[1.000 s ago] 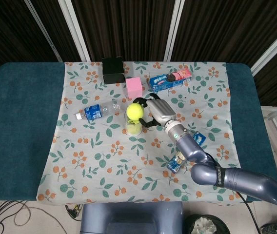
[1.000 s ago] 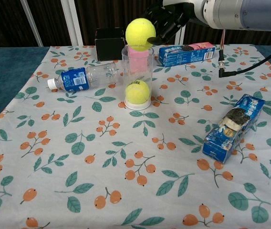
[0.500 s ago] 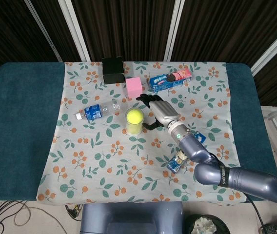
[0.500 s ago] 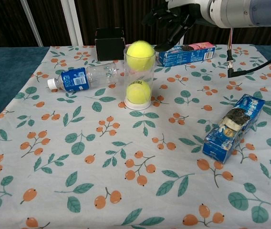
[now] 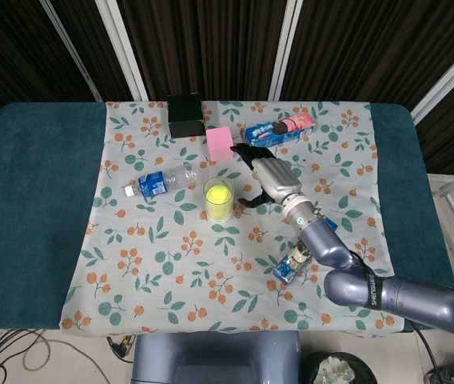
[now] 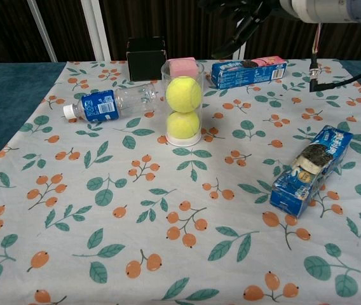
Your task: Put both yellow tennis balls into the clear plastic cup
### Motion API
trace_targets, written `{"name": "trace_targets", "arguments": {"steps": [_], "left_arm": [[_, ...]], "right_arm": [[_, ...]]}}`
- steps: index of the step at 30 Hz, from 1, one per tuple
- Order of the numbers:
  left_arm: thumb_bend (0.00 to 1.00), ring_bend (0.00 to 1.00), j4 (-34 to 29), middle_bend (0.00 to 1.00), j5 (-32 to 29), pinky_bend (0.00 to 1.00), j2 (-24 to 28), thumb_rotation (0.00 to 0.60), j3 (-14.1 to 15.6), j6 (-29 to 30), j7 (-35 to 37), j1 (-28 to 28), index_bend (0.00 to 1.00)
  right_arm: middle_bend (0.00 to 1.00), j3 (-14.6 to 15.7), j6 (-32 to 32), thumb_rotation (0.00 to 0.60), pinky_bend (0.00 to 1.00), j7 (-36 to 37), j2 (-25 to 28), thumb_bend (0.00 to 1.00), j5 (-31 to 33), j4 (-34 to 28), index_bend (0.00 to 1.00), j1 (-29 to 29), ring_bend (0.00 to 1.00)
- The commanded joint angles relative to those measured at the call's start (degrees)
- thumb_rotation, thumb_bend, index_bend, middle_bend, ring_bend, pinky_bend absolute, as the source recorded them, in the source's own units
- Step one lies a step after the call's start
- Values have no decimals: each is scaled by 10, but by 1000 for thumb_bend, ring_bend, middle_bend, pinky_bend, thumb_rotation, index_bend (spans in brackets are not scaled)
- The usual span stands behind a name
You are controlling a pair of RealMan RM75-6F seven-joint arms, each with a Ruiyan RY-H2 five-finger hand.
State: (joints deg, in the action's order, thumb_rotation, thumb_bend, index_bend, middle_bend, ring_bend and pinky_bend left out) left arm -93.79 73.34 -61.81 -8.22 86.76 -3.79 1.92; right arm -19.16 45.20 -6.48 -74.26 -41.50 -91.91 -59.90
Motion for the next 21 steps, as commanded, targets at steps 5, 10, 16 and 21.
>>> {"name": "trace_targets", "arguments": {"steps": [5,10,16,21], "left_arm": [[89,0,0,0,3,42,-1,600,2,-2,-3,1,49],[89,0,0,0,6,41,-3,600,3,-2,-7,3,49],[89,0,3,0,15,41,-10,600,7,-1,-15,5,49],[89,0,10,0,22,41,-17,600,8,-1,-13,8,48]], "right_arm": [[25,54,171,600,151,-4,94,308,-142,-82,57,132,79],[25,90,224,600,289,9,127,308,-205,-97,72,191,88],[25,175,360,600,202,-1,154,307,-337,-94,72,314,88],[25,217,418,600,19,-30,159,308,-396,-79,72,377,86]]}}
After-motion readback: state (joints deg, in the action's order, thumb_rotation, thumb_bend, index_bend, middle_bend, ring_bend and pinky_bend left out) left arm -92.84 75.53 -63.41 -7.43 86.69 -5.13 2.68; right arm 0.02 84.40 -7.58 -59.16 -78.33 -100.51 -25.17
